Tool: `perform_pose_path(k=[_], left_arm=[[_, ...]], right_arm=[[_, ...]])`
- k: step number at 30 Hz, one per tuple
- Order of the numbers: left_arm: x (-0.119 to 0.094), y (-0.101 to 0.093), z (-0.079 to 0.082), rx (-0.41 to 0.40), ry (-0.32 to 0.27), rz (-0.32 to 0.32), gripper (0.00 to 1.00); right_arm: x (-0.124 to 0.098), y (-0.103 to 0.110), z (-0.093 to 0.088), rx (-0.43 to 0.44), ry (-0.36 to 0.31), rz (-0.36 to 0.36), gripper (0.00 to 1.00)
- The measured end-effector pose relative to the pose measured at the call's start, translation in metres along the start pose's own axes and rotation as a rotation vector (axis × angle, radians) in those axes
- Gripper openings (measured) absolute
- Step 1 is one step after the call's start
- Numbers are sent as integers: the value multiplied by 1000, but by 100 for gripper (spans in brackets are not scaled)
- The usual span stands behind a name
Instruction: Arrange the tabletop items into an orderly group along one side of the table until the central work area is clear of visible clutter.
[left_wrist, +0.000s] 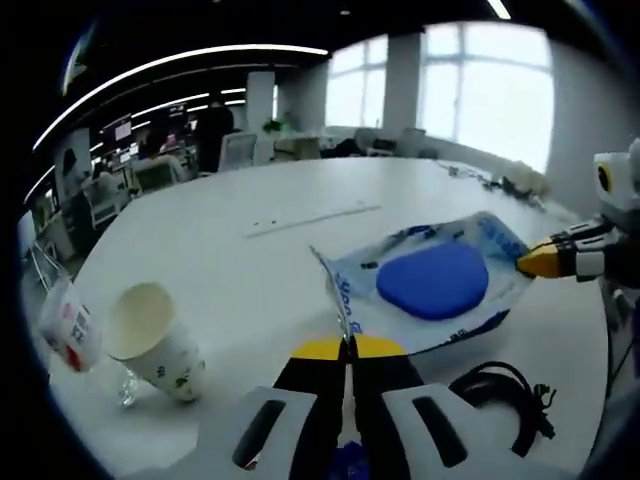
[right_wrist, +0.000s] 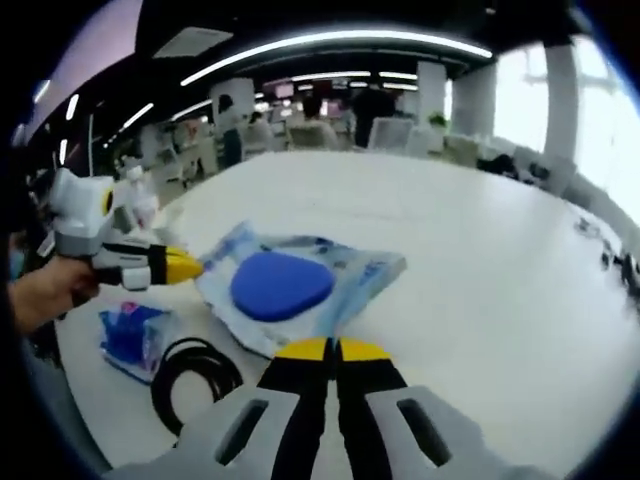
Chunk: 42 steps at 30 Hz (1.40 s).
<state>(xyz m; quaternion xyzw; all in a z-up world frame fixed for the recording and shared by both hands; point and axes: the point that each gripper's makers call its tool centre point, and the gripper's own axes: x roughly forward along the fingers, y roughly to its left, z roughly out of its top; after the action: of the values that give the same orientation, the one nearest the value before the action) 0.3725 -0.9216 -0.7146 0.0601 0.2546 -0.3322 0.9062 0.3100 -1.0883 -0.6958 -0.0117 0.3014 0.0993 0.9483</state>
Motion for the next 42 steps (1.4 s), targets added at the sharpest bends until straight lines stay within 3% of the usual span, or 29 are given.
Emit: perform_pose_path(k=[16,30,37,42], left_arm=[[-6,35,-10,-123,-26,131,1],[6,45,-24,-212,-11,157,1],[12,45,-21,-188,-39,146,1],[12,53,-20,-207,-54,184,1]], right_arm=[[39,14,11,10,16,111,0],[65,11,7,10,39,136,0],[73,5,5,24,37,118,0],[84,6,11,34,12,143,0]])
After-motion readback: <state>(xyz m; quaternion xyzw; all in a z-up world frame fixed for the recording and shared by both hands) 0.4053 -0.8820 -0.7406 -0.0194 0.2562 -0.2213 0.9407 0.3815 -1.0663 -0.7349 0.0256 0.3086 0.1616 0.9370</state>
